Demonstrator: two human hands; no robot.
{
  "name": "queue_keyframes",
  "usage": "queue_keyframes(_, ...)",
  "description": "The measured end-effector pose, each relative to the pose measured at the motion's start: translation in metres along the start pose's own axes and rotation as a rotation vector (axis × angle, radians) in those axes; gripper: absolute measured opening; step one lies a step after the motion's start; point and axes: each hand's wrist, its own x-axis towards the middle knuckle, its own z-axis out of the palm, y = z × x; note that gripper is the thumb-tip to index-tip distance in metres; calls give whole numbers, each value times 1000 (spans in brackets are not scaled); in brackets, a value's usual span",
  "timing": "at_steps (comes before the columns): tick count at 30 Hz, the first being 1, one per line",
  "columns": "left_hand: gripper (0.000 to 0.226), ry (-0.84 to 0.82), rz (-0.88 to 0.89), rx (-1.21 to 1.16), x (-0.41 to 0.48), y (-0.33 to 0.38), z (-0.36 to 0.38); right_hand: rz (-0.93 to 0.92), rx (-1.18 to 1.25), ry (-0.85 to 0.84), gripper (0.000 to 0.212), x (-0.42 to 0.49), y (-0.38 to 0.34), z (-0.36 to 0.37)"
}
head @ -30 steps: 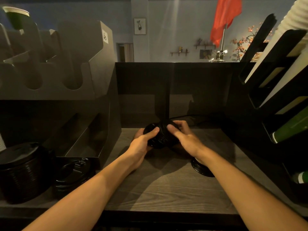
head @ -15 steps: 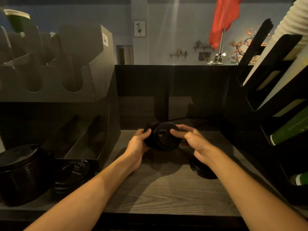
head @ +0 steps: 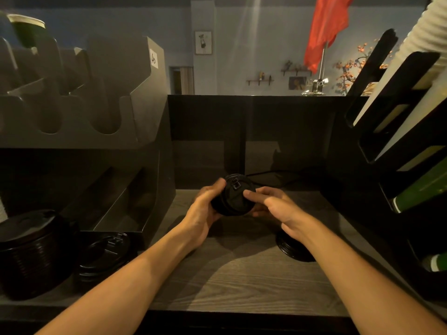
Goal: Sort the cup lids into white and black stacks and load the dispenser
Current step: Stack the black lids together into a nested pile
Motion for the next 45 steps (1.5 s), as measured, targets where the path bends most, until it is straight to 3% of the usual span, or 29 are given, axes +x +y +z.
queue_keyframes(2, 80, 19, 13, 45, 0, -1, 0, -8, -5, 22, 25, -1, 0, 1)
queue_keyframes(9, 63, 6, 43, 100, 0, -4, -1, -40, 29, 10, 33, -5, -5, 0)
queue_keyframes(18, 63, -86, -18, 52, -2, -5, 3, -67, 17, -1, 39, -15, -12, -8)
queue_keyframes(24, 70, -114, -50, 45, 0, -8, 2, -127, -221, -34, 40, -19, -14, -12)
queue_keyframes(28, 72, -104, -89, 116, 1, -11, 1, -122, -409, 12, 30, -19, -19, -23)
queue_keyframes(33, 75, -166, -138, 249, -4, -13, 6, 58, -591, -162, 12, -25, -26, -47)
queue_keyframes(38, 42, -127, -127, 275, 0, -16, 9, 196, -708, -270, 43, -25, -25, -67)
queue_keyframes(41, 38, -112, -139, 279, 3, -18, 10, 264, -864, -349, 61, -19, -19, -74)
queue_keyframes(45, 35, -89, -138, 291, 6, -20, 11, 218, -974, -198, 57, -10, -10, -70)
